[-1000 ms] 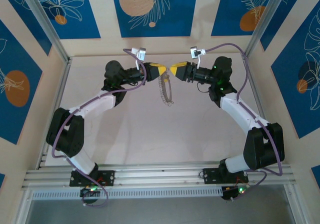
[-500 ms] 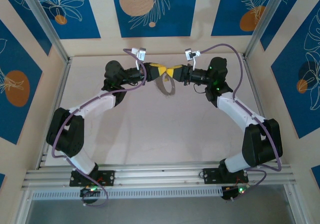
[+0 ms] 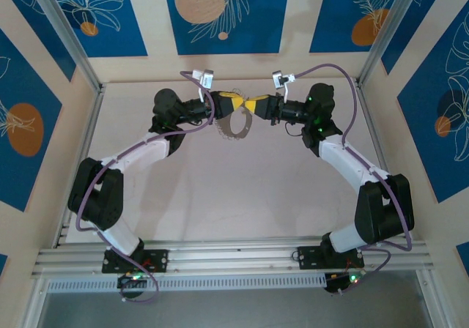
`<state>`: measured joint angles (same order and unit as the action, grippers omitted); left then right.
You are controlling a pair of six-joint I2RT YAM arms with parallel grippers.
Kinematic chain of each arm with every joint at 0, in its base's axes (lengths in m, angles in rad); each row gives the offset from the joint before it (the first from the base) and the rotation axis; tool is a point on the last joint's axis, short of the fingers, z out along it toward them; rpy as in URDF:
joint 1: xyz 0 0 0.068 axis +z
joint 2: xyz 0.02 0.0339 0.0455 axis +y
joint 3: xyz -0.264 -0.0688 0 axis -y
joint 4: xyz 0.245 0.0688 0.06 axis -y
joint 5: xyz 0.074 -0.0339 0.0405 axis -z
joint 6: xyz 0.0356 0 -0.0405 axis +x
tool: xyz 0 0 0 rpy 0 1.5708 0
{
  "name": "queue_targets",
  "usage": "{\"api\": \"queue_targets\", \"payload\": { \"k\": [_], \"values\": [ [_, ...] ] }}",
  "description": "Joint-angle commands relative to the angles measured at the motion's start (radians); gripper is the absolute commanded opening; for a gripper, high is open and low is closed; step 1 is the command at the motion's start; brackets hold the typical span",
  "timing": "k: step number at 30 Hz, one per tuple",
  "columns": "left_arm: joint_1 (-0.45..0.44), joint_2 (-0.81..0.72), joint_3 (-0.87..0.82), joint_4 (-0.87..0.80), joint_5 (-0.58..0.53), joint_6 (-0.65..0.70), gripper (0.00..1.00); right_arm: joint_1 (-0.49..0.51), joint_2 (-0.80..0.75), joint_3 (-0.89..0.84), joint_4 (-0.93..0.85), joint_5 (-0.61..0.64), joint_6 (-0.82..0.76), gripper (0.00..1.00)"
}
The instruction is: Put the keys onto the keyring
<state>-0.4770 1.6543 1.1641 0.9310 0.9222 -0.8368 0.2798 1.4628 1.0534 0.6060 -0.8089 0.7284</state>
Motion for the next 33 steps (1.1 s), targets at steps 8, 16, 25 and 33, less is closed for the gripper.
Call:
{"api": "queue_targets", "payload": {
  "k": [8, 16, 25, 33],
  "values": [
    [0.018, -0.028, 0.038, -0.003, 0.021, 0.012, 0.46, -0.022, -0.058, 0.025, -0.152, 0.010, -0.094, 0.00],
    [0.025, -0.055, 0.086, -0.296, 0.078, 0.210, 0.49, -0.017, -0.095, 0.072, -0.369, 0.037, -0.211, 0.00],
    [0.025, -0.090, 0.184, -0.766, 0.066, 0.555, 0.35, 0.001, -0.106, 0.141, -0.588, 0.087, -0.324, 0.00],
    [0.025, -0.096, 0.216, -0.870, 0.069, 0.634, 0.31, 0.007, -0.100, 0.180, -0.685, 0.119, -0.364, 0.00]
  ]
}}
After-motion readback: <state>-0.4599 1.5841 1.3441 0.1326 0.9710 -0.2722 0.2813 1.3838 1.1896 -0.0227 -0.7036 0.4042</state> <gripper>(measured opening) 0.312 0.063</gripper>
